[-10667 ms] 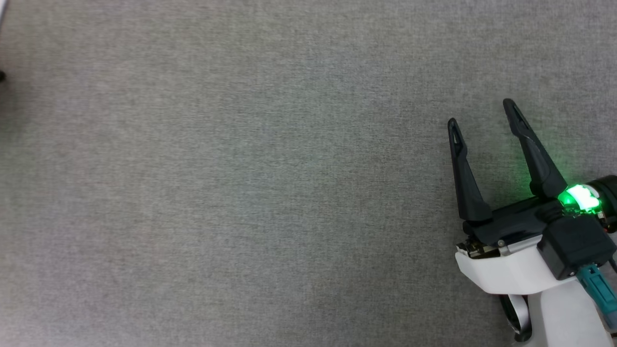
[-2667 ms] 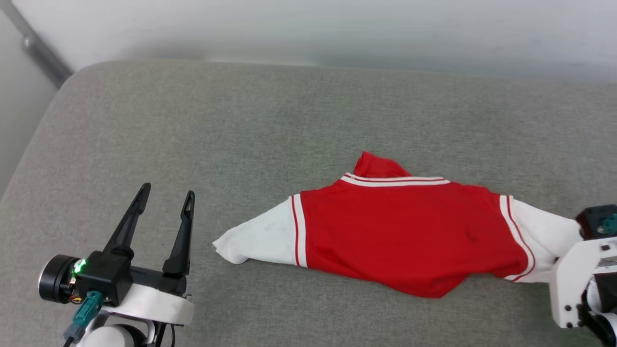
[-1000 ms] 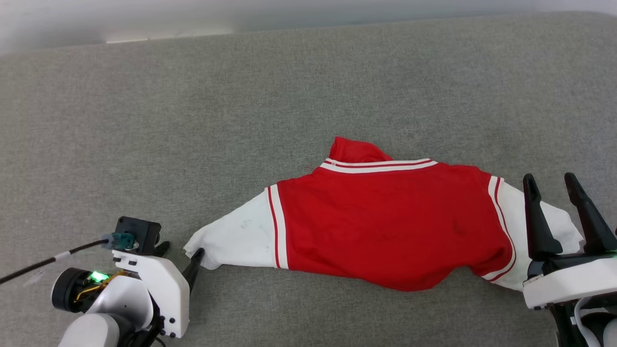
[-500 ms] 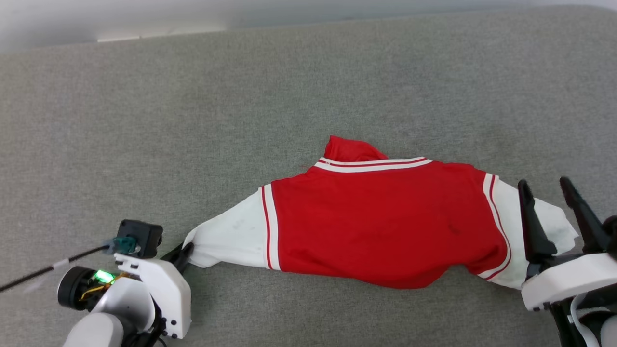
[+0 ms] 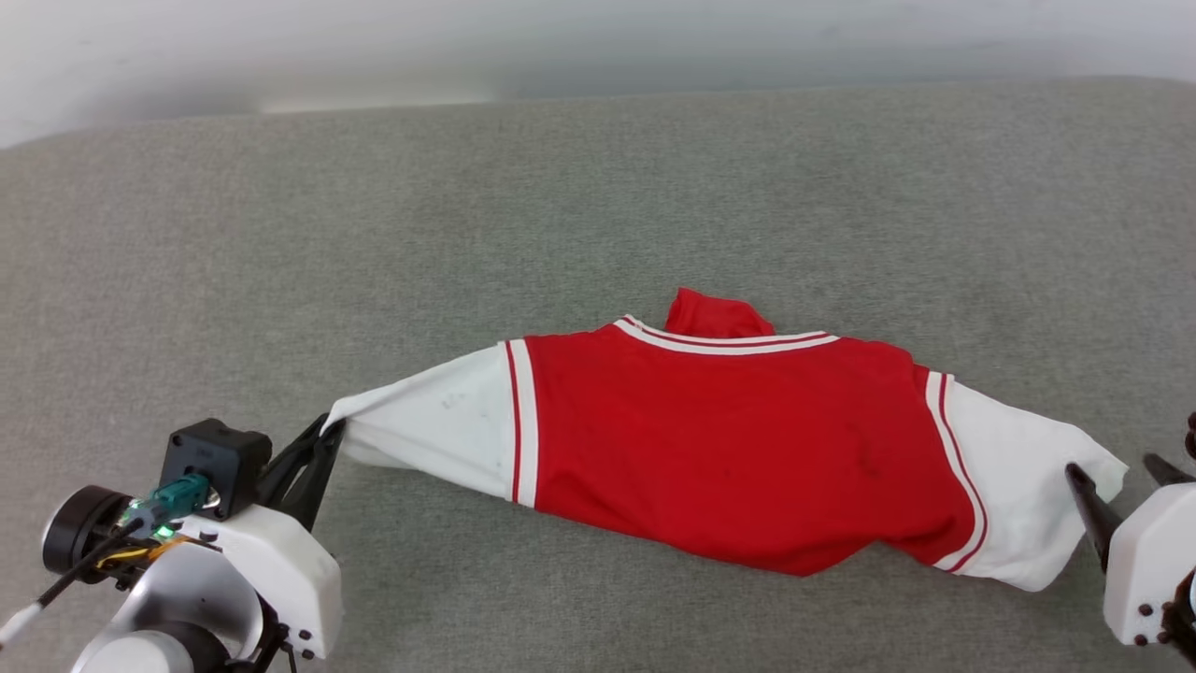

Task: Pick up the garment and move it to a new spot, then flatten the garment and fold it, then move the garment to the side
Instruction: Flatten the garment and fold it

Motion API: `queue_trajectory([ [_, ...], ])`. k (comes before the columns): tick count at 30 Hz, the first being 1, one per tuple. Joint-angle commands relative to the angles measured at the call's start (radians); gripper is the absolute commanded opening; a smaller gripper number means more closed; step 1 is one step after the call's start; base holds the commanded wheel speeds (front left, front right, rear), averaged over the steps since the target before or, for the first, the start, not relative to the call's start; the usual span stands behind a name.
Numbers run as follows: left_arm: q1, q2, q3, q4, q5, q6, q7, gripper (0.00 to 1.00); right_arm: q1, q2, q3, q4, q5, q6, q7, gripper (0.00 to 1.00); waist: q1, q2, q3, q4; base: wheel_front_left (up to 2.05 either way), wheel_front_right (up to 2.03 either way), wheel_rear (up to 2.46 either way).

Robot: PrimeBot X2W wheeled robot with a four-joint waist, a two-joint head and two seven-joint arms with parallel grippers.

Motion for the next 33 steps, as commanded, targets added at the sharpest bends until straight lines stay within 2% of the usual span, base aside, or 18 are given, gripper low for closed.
queue_trajectory([
  [1,0.014,0.007,0.0,-0.04,-0.006,-0.006,0.0,0.0,-0.016,-0.022,0.001,0.002,0.023,-0.001,0.058,1.0,0.0,-0.0001,0.008,0.013,0.0,0.0,0.0],
  [6,0.025,0.015,-0.005,-0.116,-0.018,-0.011,0.01,0.0,-0.052,-0.071,0.006,0.04,0.037,-0.001,0.158,1.0,0.0,-0.0001,0.024,0.034,0.0,0.0,0.0],
  [10,0.032,0.011,-0.015,-0.16,-0.034,-0.016,0.018,0.0,-0.088,-0.094,0.001,0.114,0.028,-0.001,0.197,1.0,0.0,-0.0001,0.04,0.056,0.0,0.0,0.0],
  [15,0.023,0.01,-0.031,-0.179,-0.034,-0.022,0.015,0.0,-0.126,-0.106,0.009,0.228,0.002,-0.001,0.183,1.0,0.0,-0.0001,0.064,0.08,0.0,0.0,0.0],
  [16,0.014,0.007,-0.039,-0.176,-0.038,-0.024,0.012,0.0,-0.132,-0.099,0.021,0.272,0.0,-0.001,0.167,1.0,0.0,-0.0001,0.07,0.09,0.0,0.0,0.0],
  [23,0.004,0.003,-0.045,-0.165,-0.048,-0.027,0.004,0.0,-0.131,-0.063,0.081,0.362,0.03,0.002,0.139,1.0,0.0,-0.0001,0.083,0.104,0.0,0.0,0.0],
  [24,0.003,0.004,-0.046,-0.163,-0.049,-0.028,0.004,0.0,-0.13,-0.065,0.093,0.375,0.034,0.002,0.137,0.81,0.0,-0.0001,0.082,0.105,0.0,0.0,0.0],
  [25,0.003,0.004,-0.047,-0.159,-0.051,-0.028,0.005,0.0,-0.13,-0.069,0.103,0.385,0.035,0.002,0.132,0.81,0.0,-0.0001,0.08,0.105,0.0,0.0,0.0],
  [26,0.004,0.004,-0.046,-0.155,-0.053,-0.028,0.003,0.0,-0.131,-0.075,0.109,0.39,0.034,0.002,0.119,0.0,0.0,-0.0001,0.076,0.104,0.0,0.0,0.0],
  [33,0.02,0.006,-0.017,-0.137,-0.06,-0.007,-0.024,0.0,-0.188,-0.133,0.122,0.347,0.029,0.001,0.004,0.0,0.0,-0.0001,0.022,0.078,0.0,0.0,0.0],
])
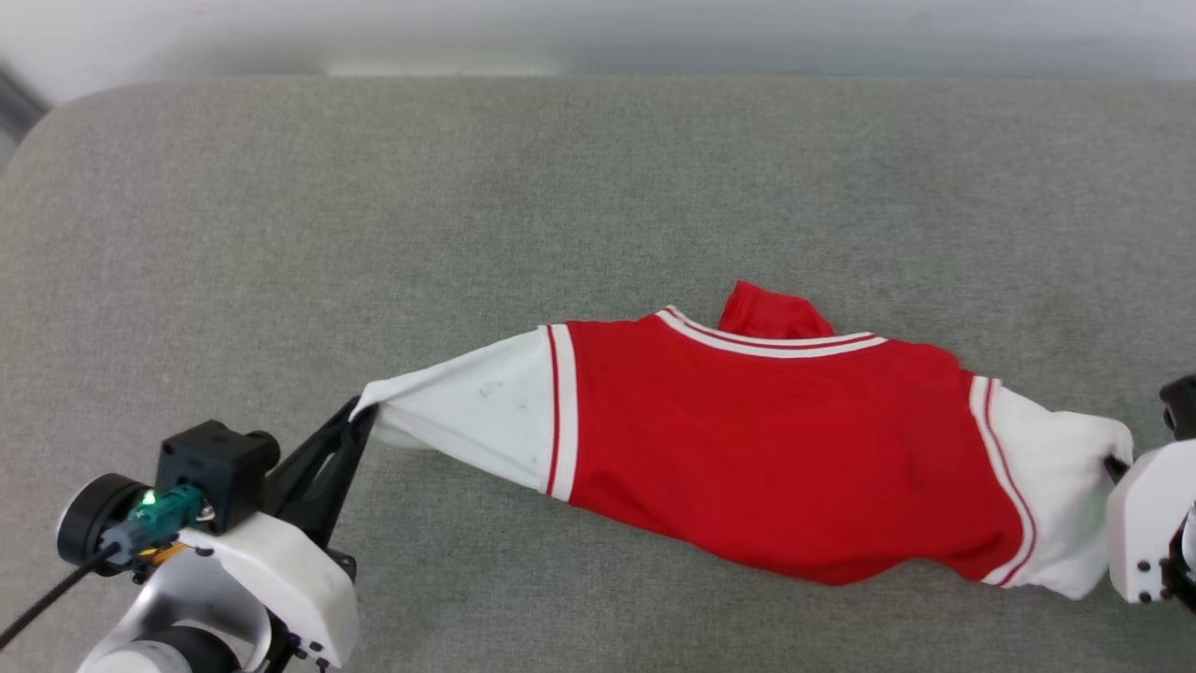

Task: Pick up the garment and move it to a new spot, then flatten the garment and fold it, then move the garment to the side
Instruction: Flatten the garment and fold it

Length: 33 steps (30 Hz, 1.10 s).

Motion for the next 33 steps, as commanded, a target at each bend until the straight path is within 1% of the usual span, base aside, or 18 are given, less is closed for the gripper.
queue_trajectory([
  [1,0.003,0.002,0.011,-0.002,-0.01,0.005,-0.01,0.0,-0.025,-0.01,0.004,-0.015,0.004,0.002,-0.015,0.0,0.0,0.0,-0.021,-0.015,0.0,0.0,0.0],
  [5,0.007,0.014,0.048,-0.009,-0.015,0.017,-0.033,0.0,-0.051,-0.043,0.023,-0.075,0.0,0.001,-0.058,0.0,0.0,0.0,-0.066,-0.035,0.0,0.0,0.0],
  [11,-0.016,0.029,0.119,-0.054,-0.025,0.036,-0.083,0.0,-0.102,-0.074,0.009,-0.201,0.015,0.001,-0.085,0.0,0.0,0.0,-0.131,-0.061,0.0,0.0,0.0],
  [17,-0.069,0.059,0.212,-0.102,-0.044,0.048,-0.123,0.0,-0.181,-0.084,0.01,-0.314,0.031,0.001,-0.102,0.0,0.0,0.0,-0.18,-0.086,0.0,0.0,0.0],
  [19,-0.094,0.073,0.248,-0.12,-0.048,0.053,-0.14,0.0,-0.219,-0.072,-0.003,-0.341,0.031,0.001,-0.116,0.0,0.0,0.0,-0.189,-0.095,0.0,0.0,0.0],
  [23,-0.151,0.102,0.304,-0.146,-0.075,0.04,-0.161,0.0,-0.286,-0.067,0.013,-0.376,0.02,0.001,-0.143,0.0,0.0,0.0,-0.198,-0.109,0.0,0.0,0.0],
  [27,-0.213,0.139,0.352,-0.159,-0.087,0.037,-0.165,0.0,-0.352,-0.068,0.028,-0.396,0.024,0.001,-0.166,0.0,0.0,0.0,-0.204,-0.121,0.0,0.0,0.0],
  [29,-0.245,0.153,0.375,-0.162,-0.095,0.037,-0.168,0.0,-0.382,-0.054,0.019,-0.398,0.026,0.001,-0.173,0.0,0.0,0.0,-0.203,-0.126,0.0,0.0,0.0],
  [30,-0.292,0.181,0.403,-0.156,-0.098,0.041,-0.166,0.0,-0.422,-0.051,0.022,-0.403,0.028,0.001,-0.18,0.0,0.0,0.0,-0.2,-0.132,0.0,0.0,0.0],
  [33,-0.339,0.207,0.418,-0.139,-0.104,0.04,-0.155,0.0,-0.459,-0.057,0.028,-0.397,0.034,0.001,-0.172,0.0,0.0,0.0,-0.183,-0.137,0.0,0.0,0.0],
])
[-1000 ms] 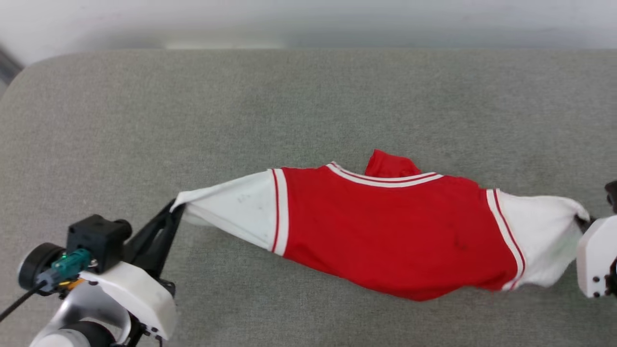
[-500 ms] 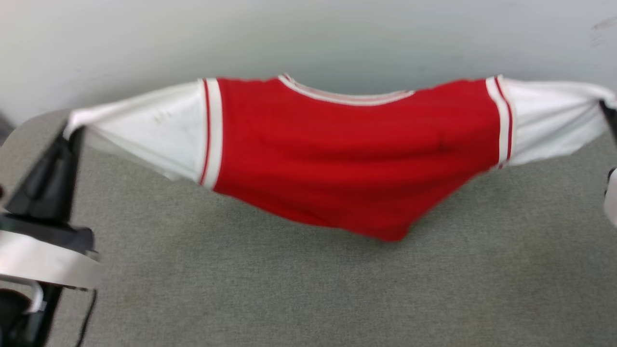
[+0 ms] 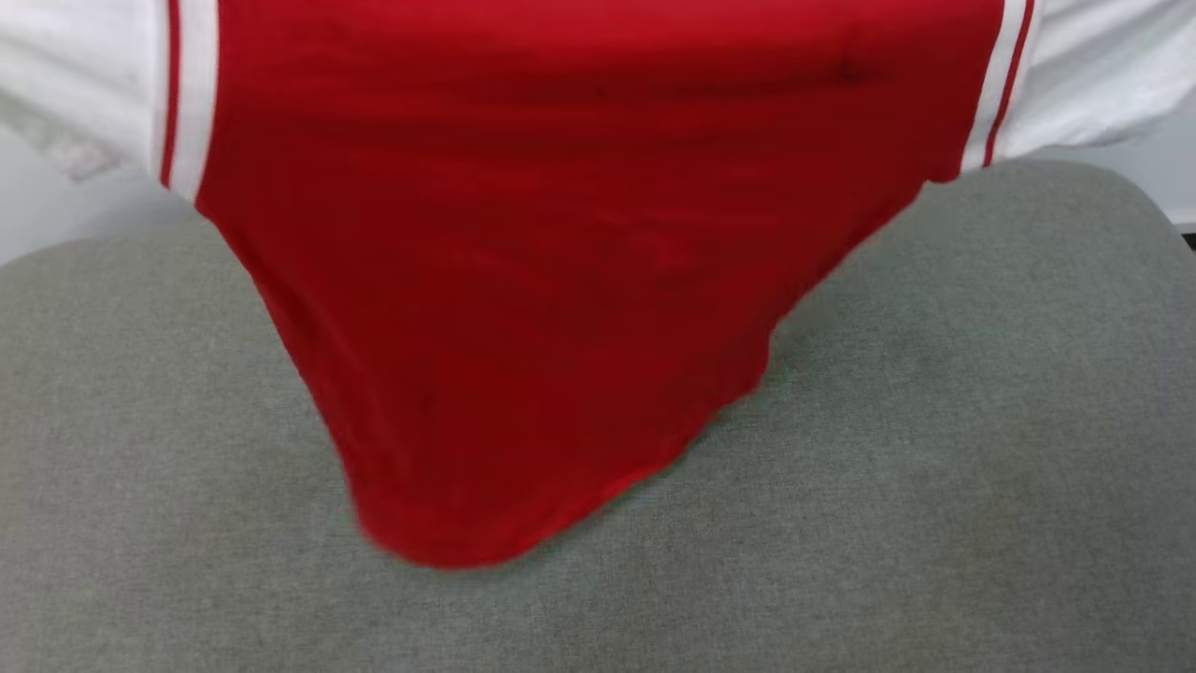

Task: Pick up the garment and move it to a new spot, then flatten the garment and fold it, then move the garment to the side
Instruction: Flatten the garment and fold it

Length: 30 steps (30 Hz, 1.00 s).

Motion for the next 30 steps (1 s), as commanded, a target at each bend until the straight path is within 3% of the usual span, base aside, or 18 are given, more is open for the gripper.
queue_trajectory([
  [1,-0.033,0.012,0.005,0.012,-0.009,-0.001,0.006,0.0,-0.032,-0.002,0.001,0.004,0.009,-0.001,0.002,0.0,0.0,-0.0001,0.018,-0.004,0.0,0.0,0.0],
  [11,-0.284,0.08,-0.031,0.159,-0.07,-0.05,-0.012,0.0,-0.265,-0.03,0.045,0.075,0.014,-0.001,0.003,0.0,0.0,-0.0001,0.196,-0.007,0.0,0.0,0.0],
  [20,-0.683,0.132,-0.151,0.41,-0.033,-0.084,-0.08,0.0,-0.6,0.028,0.063,0.241,-0.048,-0.001,-0.041,0.0,0.0,-0.0001,0.395,-0.015,0.0,0.0,0.0],
  [30,-1.122,0.078,-0.283,0.715,0.055,-0.096,-0.218,0.0,-0.924,0.083,0.065,0.498,-0.175,-0.001,-0.158,0.0,0.0,-0.0001,0.569,0.01,0.0,0.0,0.0],
])
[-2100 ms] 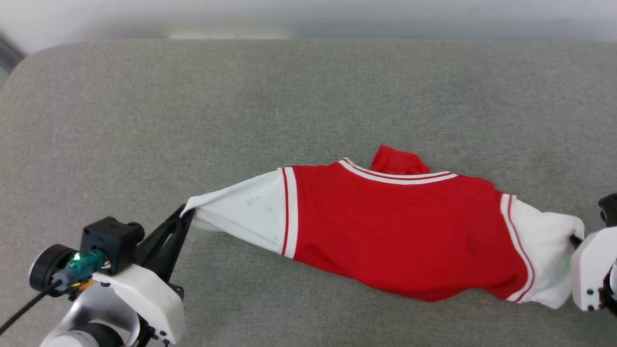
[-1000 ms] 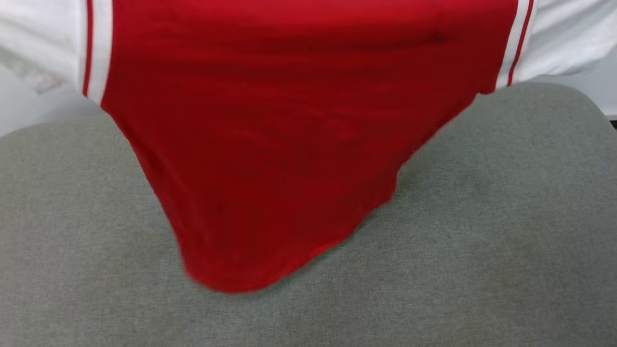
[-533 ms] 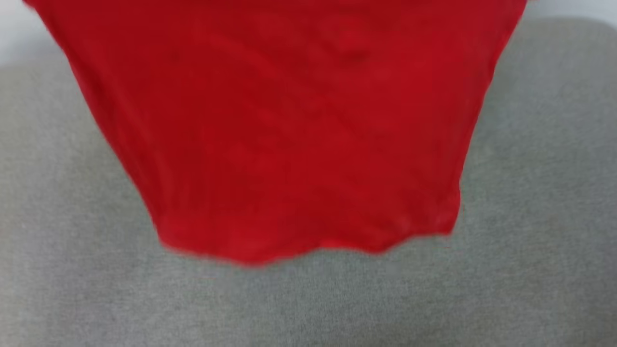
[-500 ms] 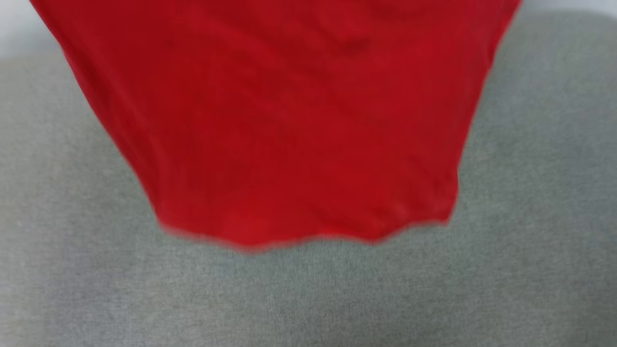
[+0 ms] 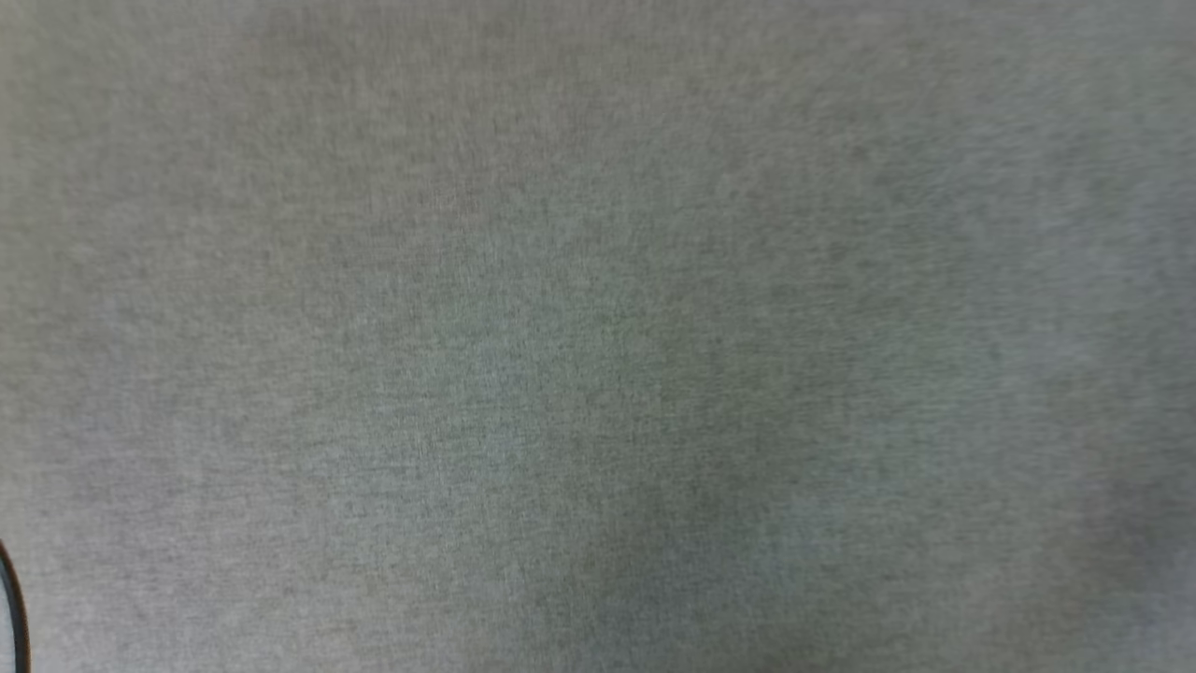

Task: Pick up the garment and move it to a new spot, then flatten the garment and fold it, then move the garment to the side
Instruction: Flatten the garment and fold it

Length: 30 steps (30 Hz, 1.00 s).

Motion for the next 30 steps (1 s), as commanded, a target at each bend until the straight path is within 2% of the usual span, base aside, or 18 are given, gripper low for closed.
queue_trajectory([
  [1,-0.032,-0.009,-0.002,0.025,0.004,0.002,-0.016,0.0,-0.025,0.005,-0.009,0.02,-0.015,-0.001,-0.011,0.0,-0.0003,0.0,0.059,0.019,0.0,0.0,0.0],
  [7,-0.142,-0.085,-0.059,0.229,0.021,-0.005,-0.121,0.0,-0.109,0.047,-0.041,0.16,-0.089,-0.001,-0.105,0.0,-0.0003,0.0,0.115,0.05,0.0,0.0,0.0],
  [14,-0.011,-0.156,-0.11,0.329,0.007,-0.014,-0.184,0.0,0.025,0.1,-0.067,0.28,-0.088,-0.001,-0.222,0.0,-0.0003,0.0,0.085,0.062,0.0,0.0,0.0],
  [15,0.116,-0.185,-0.11,0.325,-0.002,-0.013,-0.19,0.0,0.13,0.119,-0.049,0.315,-0.076,-0.001,-0.263,0.0,-0.0003,0.0,0.042,0.067,0.0,0.0,0.0],
  [20,0.4,-0.233,-0.128,0.257,0.013,-0.015,-0.191,0.0,0.326,0.115,0.047,0.32,0.015,-0.001,-0.274,0.0,-0.0003,0.0,-0.056,0.067,0.0,0.0,0.0],
  [26,0.736,-0.257,-0.139,0.184,0.008,-0.015,-0.19,0.0,0.586,0.043,0.154,0.251,0.121,-0.001,-0.248,0.0,-0.0003,0.0,-0.182,0.06,0.0,0.0,0.0],
  [30,0.925,-0.253,-0.149,0.154,-0.007,-0.015,-0.19,0.0,0.745,-0.013,0.184,0.196,0.197,-0.001,-0.228,0.0,-0.0003,0.0,-0.253,0.055,0.0,0.0,0.0],
])
